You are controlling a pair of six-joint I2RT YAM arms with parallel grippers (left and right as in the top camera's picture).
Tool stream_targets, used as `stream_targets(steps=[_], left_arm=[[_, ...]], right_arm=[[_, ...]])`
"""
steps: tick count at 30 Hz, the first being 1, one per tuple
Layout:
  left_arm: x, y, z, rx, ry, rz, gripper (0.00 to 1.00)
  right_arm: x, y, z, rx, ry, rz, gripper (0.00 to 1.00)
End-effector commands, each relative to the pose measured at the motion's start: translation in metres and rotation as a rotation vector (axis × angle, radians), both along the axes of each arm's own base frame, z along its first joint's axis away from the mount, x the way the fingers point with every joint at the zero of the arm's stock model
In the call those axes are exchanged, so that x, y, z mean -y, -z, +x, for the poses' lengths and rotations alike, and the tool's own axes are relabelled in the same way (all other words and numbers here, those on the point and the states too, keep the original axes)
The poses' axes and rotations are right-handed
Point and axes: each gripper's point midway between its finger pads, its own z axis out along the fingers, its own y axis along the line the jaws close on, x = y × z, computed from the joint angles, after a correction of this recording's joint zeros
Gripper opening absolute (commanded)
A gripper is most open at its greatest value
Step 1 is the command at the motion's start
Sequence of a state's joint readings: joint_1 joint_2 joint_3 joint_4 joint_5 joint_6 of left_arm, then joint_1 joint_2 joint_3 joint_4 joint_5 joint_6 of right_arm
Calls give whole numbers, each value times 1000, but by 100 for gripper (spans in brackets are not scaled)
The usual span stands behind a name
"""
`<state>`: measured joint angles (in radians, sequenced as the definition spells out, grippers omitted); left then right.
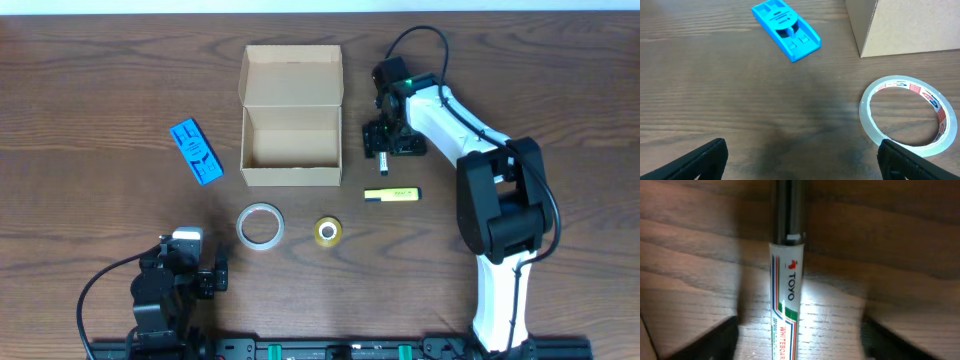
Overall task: Pack container
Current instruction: 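Carry the marker into the box and open the right gripper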
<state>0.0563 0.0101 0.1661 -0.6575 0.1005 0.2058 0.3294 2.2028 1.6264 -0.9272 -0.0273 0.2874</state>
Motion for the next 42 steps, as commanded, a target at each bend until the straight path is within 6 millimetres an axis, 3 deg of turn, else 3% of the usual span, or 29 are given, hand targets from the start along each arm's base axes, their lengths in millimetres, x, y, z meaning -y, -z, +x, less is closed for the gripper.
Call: stream_targets(steps=[1, 8, 12, 15, 19, 22, 26, 29, 36, 42], left_arm=[[-2, 2, 0, -3, -14, -2, 95], [-2, 2, 0, -2, -14, -2, 96], [-2, 2, 0, -3, -14, -2, 96], [-2, 2, 0, -3, -14, -2, 96], [-2, 2, 0, -3, -14, -2, 96], [-2, 2, 0, -3, -14, -2, 95], [-2, 2, 0, -3, -14, -2, 96], [-2, 2, 0, -2, -14, -2, 96], [-2, 2, 0, -3, -14, -2, 96], [-2, 2, 0, -3, -14, -2, 96]], right_arm=[[1, 9, -6, -23, 8, -10, 54], [0, 9, -3, -10, 9, -5, 1], [2, 6, 0, 2, -1, -20, 1], [1, -9, 3, 9, -35, -22, 1], [1, -51, 12, 63, -39, -34, 1], [-8, -95, 19, 151, -110, -16, 1], [-34, -149, 22, 292, -269, 10, 1], [-63, -171, 17, 358, -455, 7, 1], [-140, -177, -5, 454, -820, 4, 1], [-173, -152, -20, 429, -959, -5, 1]])
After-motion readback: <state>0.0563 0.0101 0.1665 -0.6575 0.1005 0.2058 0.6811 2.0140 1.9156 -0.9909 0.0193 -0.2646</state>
